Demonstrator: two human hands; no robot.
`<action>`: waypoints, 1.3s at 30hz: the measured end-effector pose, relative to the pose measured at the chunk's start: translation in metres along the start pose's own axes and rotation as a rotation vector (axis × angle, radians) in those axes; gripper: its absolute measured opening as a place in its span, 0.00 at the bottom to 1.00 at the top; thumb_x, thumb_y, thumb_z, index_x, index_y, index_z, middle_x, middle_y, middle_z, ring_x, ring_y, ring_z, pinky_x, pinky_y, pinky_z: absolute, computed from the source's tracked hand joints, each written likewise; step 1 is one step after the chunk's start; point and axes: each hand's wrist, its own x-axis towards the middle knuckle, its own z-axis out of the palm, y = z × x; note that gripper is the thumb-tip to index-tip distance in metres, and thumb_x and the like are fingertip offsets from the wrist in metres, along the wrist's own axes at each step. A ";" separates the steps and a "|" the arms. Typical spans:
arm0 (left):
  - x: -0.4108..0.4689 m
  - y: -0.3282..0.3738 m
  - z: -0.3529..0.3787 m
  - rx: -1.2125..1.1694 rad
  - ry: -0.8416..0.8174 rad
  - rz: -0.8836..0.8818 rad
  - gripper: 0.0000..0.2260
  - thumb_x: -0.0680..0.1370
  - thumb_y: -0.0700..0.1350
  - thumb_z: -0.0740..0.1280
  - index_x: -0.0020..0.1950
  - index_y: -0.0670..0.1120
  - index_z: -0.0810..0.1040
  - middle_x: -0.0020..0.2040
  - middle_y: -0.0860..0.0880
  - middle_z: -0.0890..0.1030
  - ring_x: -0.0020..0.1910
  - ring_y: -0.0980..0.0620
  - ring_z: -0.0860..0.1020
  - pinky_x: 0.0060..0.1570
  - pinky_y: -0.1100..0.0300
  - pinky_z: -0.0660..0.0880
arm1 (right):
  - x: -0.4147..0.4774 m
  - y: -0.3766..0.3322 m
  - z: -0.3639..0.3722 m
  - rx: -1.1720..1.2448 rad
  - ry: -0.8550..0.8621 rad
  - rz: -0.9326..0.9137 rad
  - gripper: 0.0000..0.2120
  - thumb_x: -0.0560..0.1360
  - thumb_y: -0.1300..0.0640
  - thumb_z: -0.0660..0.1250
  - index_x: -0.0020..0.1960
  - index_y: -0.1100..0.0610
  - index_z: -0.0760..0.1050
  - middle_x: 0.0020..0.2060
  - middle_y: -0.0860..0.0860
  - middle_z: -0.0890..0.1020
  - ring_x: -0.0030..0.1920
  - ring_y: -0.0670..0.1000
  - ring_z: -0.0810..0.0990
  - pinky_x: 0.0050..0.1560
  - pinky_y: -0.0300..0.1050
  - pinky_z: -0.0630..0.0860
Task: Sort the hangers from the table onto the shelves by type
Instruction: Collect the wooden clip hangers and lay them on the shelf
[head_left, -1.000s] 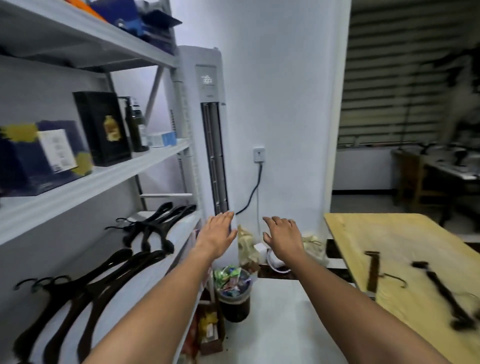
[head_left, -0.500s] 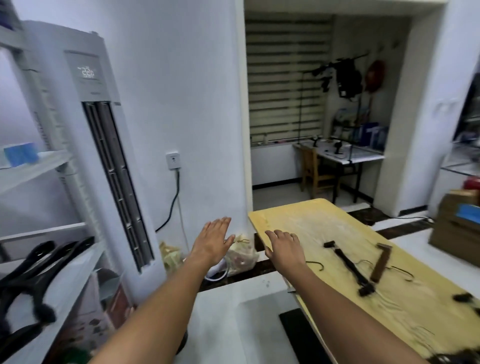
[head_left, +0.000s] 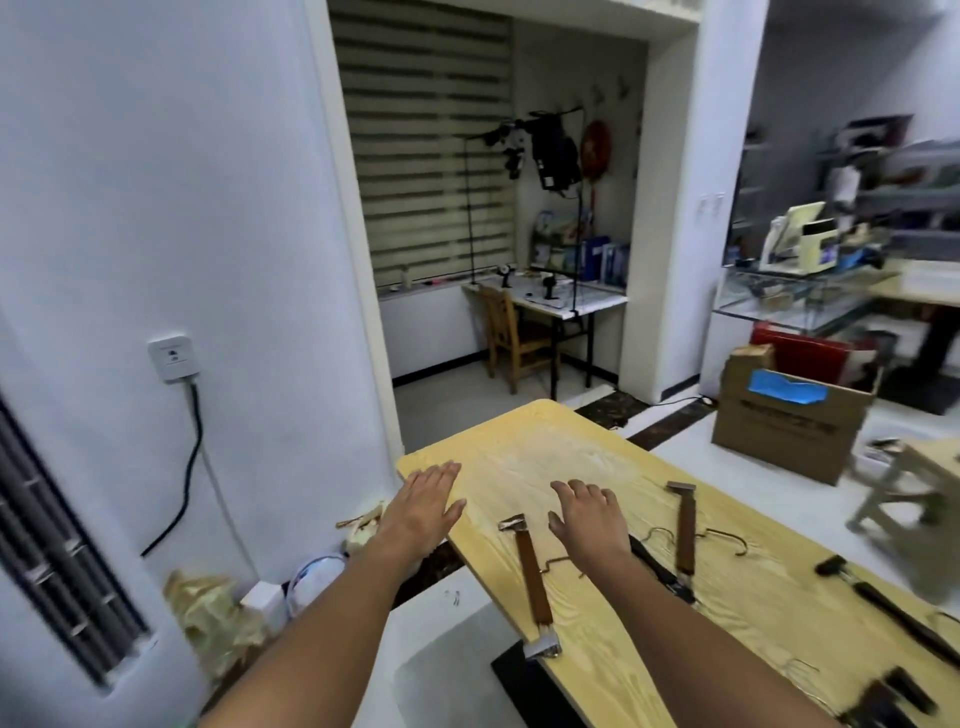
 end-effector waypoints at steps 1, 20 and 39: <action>0.012 -0.001 0.004 -0.006 -0.011 0.029 0.25 0.83 0.52 0.50 0.78 0.46 0.49 0.78 0.50 0.54 0.76 0.53 0.53 0.76 0.57 0.45 | 0.007 0.004 0.003 -0.004 -0.001 0.027 0.22 0.82 0.48 0.53 0.75 0.52 0.58 0.71 0.53 0.67 0.70 0.55 0.66 0.71 0.51 0.60; 0.144 0.032 0.107 -0.154 -0.199 0.297 0.25 0.83 0.51 0.52 0.78 0.48 0.49 0.78 0.52 0.52 0.77 0.55 0.51 0.76 0.58 0.45 | 0.044 0.095 0.053 -0.034 -0.080 0.347 0.21 0.81 0.46 0.54 0.73 0.51 0.63 0.68 0.51 0.70 0.70 0.54 0.66 0.69 0.50 0.61; 0.196 0.030 0.192 -0.104 -0.334 0.223 0.25 0.83 0.46 0.54 0.78 0.47 0.49 0.78 0.50 0.54 0.77 0.53 0.53 0.75 0.59 0.45 | 0.128 0.146 0.100 -0.012 -0.124 0.237 0.22 0.82 0.48 0.54 0.73 0.53 0.61 0.69 0.54 0.70 0.69 0.56 0.66 0.70 0.52 0.61</action>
